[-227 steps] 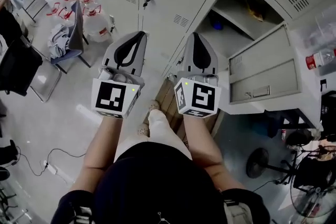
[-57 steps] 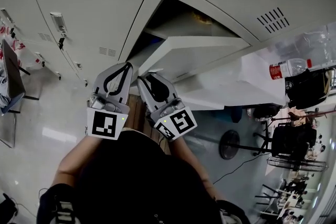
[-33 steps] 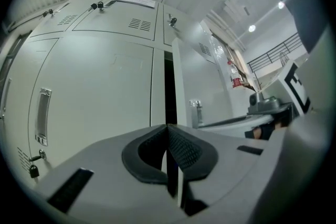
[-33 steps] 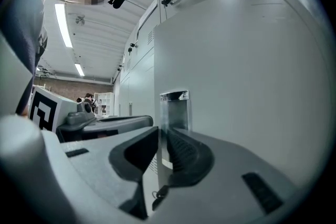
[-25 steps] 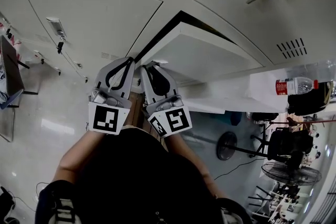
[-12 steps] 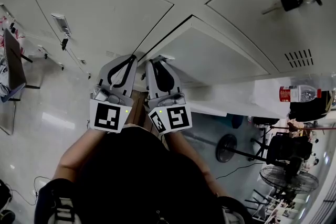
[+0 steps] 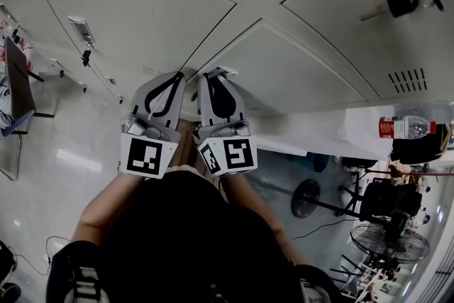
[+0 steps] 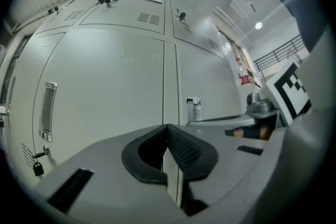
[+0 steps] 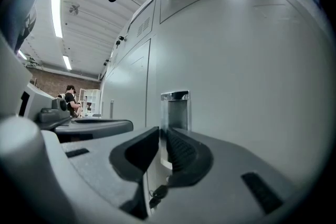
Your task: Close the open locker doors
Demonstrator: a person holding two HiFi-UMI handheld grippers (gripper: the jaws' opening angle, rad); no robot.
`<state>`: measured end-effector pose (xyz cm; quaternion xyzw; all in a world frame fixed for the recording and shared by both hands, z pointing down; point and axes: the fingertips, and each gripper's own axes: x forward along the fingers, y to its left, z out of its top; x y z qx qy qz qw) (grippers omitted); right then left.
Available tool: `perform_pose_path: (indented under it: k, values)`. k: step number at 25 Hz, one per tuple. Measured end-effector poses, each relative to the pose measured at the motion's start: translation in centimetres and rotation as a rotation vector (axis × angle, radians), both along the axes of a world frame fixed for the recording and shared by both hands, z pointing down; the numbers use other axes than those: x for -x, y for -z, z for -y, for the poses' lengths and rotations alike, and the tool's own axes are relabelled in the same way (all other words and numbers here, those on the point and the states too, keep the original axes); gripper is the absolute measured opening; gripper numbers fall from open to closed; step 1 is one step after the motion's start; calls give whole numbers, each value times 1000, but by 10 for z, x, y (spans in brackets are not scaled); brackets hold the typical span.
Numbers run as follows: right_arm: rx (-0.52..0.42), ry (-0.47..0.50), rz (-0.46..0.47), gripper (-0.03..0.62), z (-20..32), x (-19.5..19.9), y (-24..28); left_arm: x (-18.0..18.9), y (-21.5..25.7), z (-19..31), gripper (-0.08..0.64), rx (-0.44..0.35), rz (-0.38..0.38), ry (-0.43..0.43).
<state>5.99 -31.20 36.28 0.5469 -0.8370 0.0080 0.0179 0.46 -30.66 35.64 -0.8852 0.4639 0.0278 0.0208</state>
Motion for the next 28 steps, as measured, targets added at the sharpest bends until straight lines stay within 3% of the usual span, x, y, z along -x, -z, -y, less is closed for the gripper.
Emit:
perform_pose_path:
  k: [14,21,28]
  values:
    - [23,-51,-31,48,8,-3,-2,6,2,-10,3,-2,-5,29]
    - [102,-112,-10,51,10,-4,-2,25,-2,-23,3,20,-23,78]
    - [140,-114,-15,67,6,-5,-8,44,1,-45,3,15,-43,122]
